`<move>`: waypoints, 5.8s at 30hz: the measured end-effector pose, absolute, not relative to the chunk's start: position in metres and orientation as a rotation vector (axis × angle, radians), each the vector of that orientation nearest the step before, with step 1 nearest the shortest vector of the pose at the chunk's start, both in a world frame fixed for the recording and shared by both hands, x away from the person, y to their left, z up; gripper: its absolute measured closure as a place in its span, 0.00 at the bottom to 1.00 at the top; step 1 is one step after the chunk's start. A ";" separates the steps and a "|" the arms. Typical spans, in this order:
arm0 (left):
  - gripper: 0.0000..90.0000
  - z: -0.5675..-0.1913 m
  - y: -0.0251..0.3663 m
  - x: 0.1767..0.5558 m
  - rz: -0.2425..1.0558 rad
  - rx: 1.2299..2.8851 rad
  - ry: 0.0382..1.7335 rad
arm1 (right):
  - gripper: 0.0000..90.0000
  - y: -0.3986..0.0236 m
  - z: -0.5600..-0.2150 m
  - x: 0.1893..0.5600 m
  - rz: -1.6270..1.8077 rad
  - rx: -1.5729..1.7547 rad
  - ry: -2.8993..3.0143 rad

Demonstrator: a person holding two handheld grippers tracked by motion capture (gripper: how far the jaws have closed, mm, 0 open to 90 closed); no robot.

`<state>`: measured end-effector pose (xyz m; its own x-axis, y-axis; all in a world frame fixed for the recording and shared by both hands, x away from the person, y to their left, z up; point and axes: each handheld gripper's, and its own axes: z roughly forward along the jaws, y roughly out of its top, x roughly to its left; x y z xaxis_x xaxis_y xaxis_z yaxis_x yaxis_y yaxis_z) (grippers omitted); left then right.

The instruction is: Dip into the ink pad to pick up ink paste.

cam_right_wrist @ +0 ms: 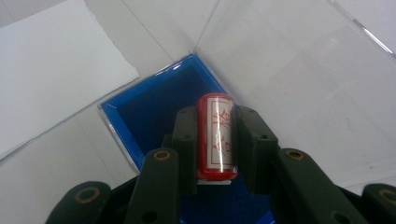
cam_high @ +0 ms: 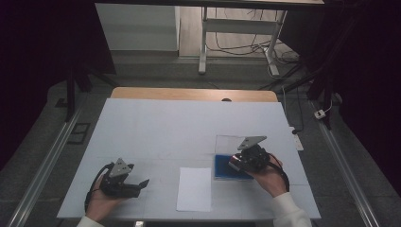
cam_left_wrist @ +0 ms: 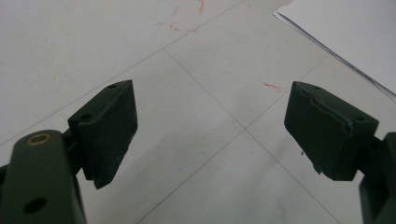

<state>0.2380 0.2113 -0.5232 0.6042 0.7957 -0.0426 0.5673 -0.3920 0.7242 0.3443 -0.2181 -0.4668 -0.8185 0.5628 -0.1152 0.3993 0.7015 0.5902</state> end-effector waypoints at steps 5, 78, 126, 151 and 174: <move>0.20 -0.523 0.211 0.238 0.406 2.110 1.072 | 0.79 -0.217 -0.467 0.344 0.803 0.756 2.625; 0.20 -0.523 0.210 0.240 0.396 2.113 1.086 | 0.79 -0.217 -0.467 0.351 0.775 0.778 2.677; 0.20 -0.522 0.211 0.239 0.397 2.112 1.078 | 0.79 -0.209 -0.437 0.331 0.970 0.682 2.644; 0.20 -0.523 0.211 0.239 0.388 2.120 1.073 | 0.79 -0.208 -0.461 0.343 0.809 0.740 2.672; 0.20 -0.522 0.209 0.239 0.390 2.124 1.072 | 0.79 -0.199 -0.468 0.347 0.705 0.745 2.694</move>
